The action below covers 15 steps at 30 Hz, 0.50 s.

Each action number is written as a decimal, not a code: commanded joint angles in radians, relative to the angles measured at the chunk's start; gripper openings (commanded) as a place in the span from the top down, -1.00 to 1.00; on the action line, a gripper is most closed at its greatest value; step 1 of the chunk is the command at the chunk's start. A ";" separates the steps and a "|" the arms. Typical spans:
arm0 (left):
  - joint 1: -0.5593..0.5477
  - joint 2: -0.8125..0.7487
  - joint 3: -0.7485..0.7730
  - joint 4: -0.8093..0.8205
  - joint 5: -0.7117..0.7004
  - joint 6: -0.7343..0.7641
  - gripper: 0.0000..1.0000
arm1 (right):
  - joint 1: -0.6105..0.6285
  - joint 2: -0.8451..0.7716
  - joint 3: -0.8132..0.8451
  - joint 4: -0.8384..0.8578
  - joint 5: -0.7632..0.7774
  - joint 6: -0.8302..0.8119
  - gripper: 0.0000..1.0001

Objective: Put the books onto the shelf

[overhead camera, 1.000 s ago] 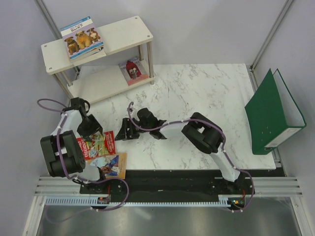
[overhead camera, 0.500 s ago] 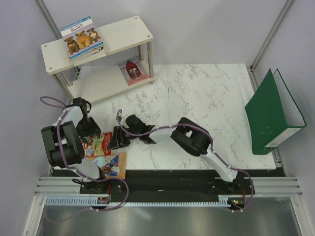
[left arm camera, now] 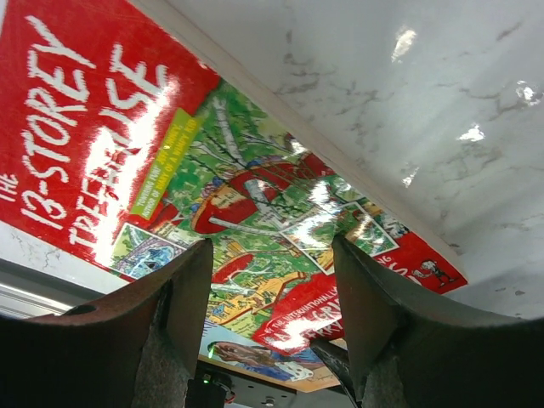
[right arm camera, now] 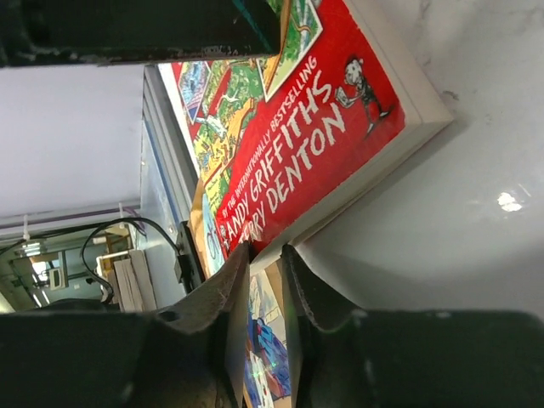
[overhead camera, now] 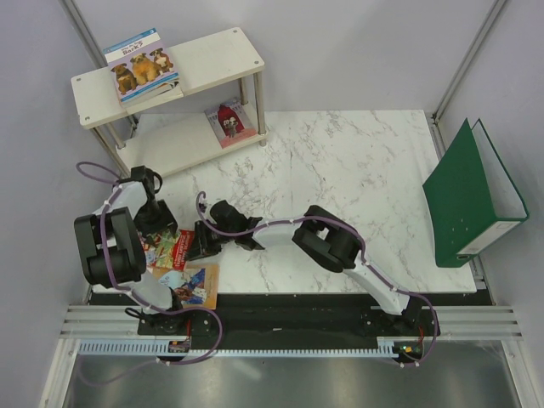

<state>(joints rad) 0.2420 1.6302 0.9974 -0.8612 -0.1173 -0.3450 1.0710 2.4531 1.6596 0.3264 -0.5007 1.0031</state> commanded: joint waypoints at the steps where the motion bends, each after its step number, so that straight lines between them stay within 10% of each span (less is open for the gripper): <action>1: -0.107 0.074 -0.020 0.011 0.085 0.025 -0.33 | -0.011 -0.061 0.029 0.025 0.114 -0.041 0.48; 15: -0.447 0.238 0.010 0.044 0.143 -0.121 -0.31 | -0.126 -0.362 -0.317 -0.035 0.214 -0.162 0.30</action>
<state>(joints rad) -0.1020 1.7287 1.0721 -0.9184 -0.1184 -0.3595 0.9737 2.1880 1.4036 0.2993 -0.3439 0.8974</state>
